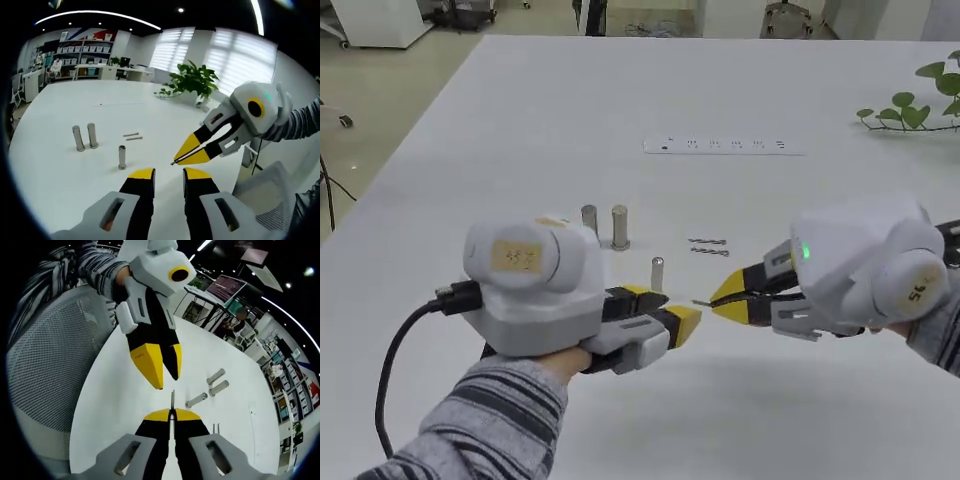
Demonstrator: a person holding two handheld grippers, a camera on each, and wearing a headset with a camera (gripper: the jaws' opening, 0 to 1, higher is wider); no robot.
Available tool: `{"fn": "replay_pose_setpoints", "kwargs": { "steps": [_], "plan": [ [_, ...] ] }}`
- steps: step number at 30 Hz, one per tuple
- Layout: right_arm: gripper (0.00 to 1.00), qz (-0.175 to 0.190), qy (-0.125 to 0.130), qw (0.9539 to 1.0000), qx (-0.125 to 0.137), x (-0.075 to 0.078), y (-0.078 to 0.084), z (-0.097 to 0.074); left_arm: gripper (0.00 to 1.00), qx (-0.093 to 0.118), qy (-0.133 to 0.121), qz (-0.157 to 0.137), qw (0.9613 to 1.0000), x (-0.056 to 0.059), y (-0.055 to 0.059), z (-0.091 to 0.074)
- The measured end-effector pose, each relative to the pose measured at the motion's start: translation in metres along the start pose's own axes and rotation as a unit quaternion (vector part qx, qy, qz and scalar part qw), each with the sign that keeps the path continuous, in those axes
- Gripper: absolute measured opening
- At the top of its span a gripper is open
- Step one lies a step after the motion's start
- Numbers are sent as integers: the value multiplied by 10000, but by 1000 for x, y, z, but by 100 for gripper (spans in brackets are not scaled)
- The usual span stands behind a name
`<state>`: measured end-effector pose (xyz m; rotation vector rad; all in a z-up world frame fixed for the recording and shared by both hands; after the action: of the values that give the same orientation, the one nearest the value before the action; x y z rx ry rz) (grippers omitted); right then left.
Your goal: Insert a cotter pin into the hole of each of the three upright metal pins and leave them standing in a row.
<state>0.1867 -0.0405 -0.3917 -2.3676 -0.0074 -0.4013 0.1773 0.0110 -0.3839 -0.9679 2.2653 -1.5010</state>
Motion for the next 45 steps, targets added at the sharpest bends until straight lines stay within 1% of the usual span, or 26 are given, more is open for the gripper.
{"fn": "replay_pose_setpoints", "kwargs": {
  "steps": [2, 5, 8, 12, 15, 18, 21, 26, 27, 29, 30, 35, 37, 38, 39, 41, 43, 45],
  "plan": [
    [0, -52, -18, 10000, 40, -2, -3, 0, 16, 25, 20, -126, 9999, 0, 1, 0],
    [0, -108, -41, 9999, 86, -6, -7, 1, 12, 100, 98, -453, 9989, 1, 1, 0],
    [0, -115, -63, 9999, 113, -8, -10, 2, 6, 151, 122, -525, 9984, 1, 1, -1],
    [0, -108, -65, 9998, 157, -10, -13, 2, 2, 278, 203, -846, 9958, 3, 1, -1],
    [0, -97, -62, 9998, 176, -10, -14, 2, 0, 284, 234, -926, 9950, 4, 1, -1],
    [0, -88, -63, 9998, 193, -11, -15, 2, 0, 323, 262, -1057, 9935, 4, 1, -1],
    [0, -36, -64, 9998, 211, -12, -16, 3, 0, 342, 283, -1094, 9930, 4, 1, 0],
    [0, 42, -61, 9997, 250, -13, -16, 3, 0, 329, 357, -850, 9952, 6, 1, -2],
    [0, 113, -77, 9996, 245, -13, -15, 4, 0, 304, 378, -729, 9962, 7, 2, -2],
    [0, 133, -83, 9996, 253, -13, -15, 4, 0, 290, 386, -553, 9973, 8, 2, -2],
    [0, 188, -109, 9995, 245, -14, -15, 5, 0, 277, 391, -454, 9978, 8, 3, -2],
    [0, 272, -174, 9992, 232, -15, -14, 6, 0, 244, 440, -133, 9986, 9, 4, -3],
    [0, 303, -206, 9991, 194, -15, -13, 6, 0, 227, 486, 61, 9985, 10, 4, -4],
    [0, 306, -218, 9991, 195, -15, -12, 6, 0, 225, 508, 211, 9982, 10, 4, -4],
    [0, 326, -232, 9990, 201, -16, -12, 6, 0, 204, 519, 274, 9981, 11, 4, -5],
    [0, 376, -285, 9986, 225, -17, -12, 6, 0, 182, 570, 472, 9971, 11, 4, -6],
    [0, 428, -350, 9983, 191, -19, -11, 7, 0, 161, 665, 728, 9950, 14, 4, -7],
    [0, 437, -370, 9982, 159, -19, -9, 7, 0, 125, 690, 864, 9938, 14, 5, -8]
  ]
}}
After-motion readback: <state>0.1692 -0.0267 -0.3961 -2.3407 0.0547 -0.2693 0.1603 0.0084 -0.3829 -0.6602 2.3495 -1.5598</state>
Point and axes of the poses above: the centre of the closed fingertips' face, and the gripper's own axes: z roughly forward along the fingers, x roughly to its right, y roughly out of its underside, the point moved 2 cm from there along -z, roughly backward along the fingers, and after that the axes turned 12 degrees about z, right-handed, at the moved point
